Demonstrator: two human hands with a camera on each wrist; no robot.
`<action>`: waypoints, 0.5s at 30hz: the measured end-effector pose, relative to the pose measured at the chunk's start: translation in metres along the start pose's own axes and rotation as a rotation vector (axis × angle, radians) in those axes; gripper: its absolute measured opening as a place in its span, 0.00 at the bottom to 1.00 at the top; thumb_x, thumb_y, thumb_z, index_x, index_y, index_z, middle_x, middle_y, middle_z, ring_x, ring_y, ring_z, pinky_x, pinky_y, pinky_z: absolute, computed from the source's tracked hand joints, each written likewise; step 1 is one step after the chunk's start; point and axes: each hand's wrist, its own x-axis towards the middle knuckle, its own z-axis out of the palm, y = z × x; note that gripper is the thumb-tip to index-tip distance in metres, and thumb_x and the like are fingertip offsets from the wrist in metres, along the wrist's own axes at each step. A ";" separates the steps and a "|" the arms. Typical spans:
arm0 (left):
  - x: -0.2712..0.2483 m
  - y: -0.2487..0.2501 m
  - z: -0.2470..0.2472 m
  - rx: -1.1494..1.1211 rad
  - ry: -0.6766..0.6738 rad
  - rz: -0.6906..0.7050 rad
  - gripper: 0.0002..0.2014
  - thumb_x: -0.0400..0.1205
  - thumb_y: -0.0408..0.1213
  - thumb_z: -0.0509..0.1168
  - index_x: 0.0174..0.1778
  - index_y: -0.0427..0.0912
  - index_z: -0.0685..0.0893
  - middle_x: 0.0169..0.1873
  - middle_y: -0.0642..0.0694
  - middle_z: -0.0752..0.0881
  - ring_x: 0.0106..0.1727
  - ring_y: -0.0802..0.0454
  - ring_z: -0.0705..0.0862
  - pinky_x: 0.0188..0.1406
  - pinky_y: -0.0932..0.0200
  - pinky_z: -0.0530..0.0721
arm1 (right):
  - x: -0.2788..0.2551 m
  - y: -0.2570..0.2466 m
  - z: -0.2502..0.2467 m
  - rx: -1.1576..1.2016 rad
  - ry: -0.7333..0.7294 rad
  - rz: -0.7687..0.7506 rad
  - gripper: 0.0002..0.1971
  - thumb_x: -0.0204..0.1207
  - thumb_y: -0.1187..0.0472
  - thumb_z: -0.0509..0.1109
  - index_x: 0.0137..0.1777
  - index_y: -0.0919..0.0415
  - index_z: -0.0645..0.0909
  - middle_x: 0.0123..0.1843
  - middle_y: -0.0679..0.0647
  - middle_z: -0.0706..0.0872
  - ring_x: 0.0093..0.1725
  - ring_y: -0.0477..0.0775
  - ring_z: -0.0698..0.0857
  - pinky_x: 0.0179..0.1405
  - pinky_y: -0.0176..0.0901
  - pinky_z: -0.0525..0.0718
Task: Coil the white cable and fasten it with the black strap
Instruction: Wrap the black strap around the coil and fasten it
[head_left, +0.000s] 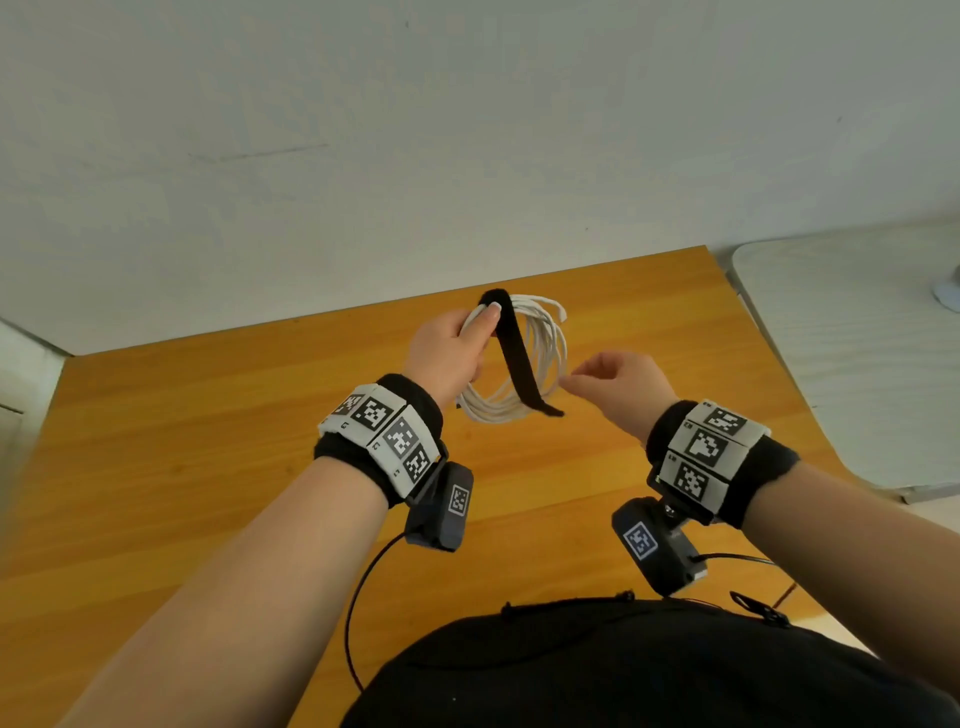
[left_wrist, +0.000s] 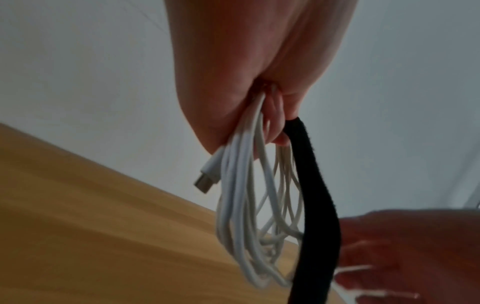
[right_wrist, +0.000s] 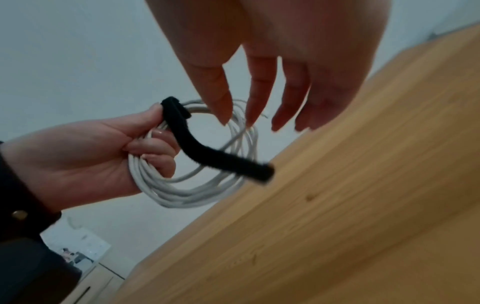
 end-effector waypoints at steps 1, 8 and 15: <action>-0.001 0.002 -0.001 0.066 -0.022 0.023 0.19 0.86 0.48 0.55 0.40 0.35 0.78 0.24 0.48 0.72 0.26 0.50 0.71 0.34 0.57 0.72 | 0.000 -0.002 -0.003 -0.030 0.076 -0.052 0.08 0.75 0.55 0.70 0.45 0.60 0.80 0.35 0.48 0.79 0.36 0.50 0.78 0.36 0.40 0.77; -0.007 0.011 0.001 0.314 -0.262 0.116 0.17 0.86 0.48 0.54 0.42 0.38 0.79 0.25 0.51 0.73 0.25 0.55 0.69 0.24 0.69 0.67 | 0.005 -0.031 -0.018 0.089 -0.011 -0.220 0.15 0.82 0.55 0.61 0.65 0.56 0.80 0.59 0.50 0.84 0.58 0.46 0.79 0.55 0.38 0.72; -0.009 0.016 0.006 0.373 -0.325 0.128 0.16 0.86 0.47 0.55 0.36 0.42 0.74 0.24 0.51 0.72 0.23 0.56 0.68 0.21 0.70 0.65 | 0.004 -0.029 -0.017 -0.075 -0.261 -0.252 0.18 0.65 0.55 0.80 0.53 0.58 0.83 0.48 0.57 0.88 0.47 0.56 0.86 0.52 0.52 0.84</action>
